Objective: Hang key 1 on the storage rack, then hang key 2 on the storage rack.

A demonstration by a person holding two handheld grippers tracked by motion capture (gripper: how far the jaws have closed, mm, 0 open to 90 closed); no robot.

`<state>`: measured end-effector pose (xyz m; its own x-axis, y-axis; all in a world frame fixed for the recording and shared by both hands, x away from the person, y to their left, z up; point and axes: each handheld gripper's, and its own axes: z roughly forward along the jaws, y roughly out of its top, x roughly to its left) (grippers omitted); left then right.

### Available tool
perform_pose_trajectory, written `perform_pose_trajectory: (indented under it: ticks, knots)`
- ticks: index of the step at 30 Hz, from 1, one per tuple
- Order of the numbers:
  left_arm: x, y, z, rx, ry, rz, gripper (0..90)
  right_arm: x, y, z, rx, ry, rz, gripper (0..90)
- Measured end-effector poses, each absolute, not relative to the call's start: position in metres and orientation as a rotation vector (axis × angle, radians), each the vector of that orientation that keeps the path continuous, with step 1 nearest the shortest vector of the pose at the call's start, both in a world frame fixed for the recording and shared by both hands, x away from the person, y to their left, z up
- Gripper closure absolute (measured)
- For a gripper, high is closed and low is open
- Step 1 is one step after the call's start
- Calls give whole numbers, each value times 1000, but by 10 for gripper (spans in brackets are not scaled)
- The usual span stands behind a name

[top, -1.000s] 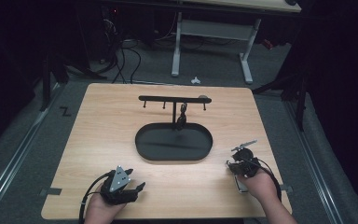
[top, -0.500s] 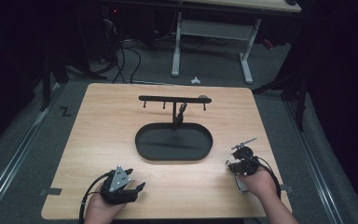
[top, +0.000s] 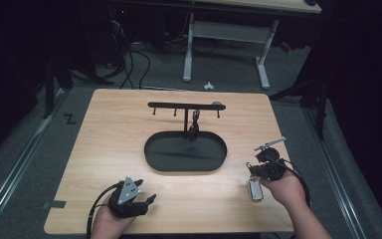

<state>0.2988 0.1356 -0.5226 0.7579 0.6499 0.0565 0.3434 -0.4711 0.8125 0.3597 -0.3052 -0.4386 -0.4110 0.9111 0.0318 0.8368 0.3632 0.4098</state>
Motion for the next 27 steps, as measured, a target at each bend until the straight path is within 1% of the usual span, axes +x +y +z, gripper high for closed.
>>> perform_pose_trajectory:
  ticks: [15, 27]
  knots:
    - [298, 136, -521, 2084, 737, 452, 321, 360, -303, -410, 1540, 2412, 617, 865]
    - [295, 143, -519, 2067, 747, 465, 321, 363, -285, -392, 1480, 2438, 613, 865]
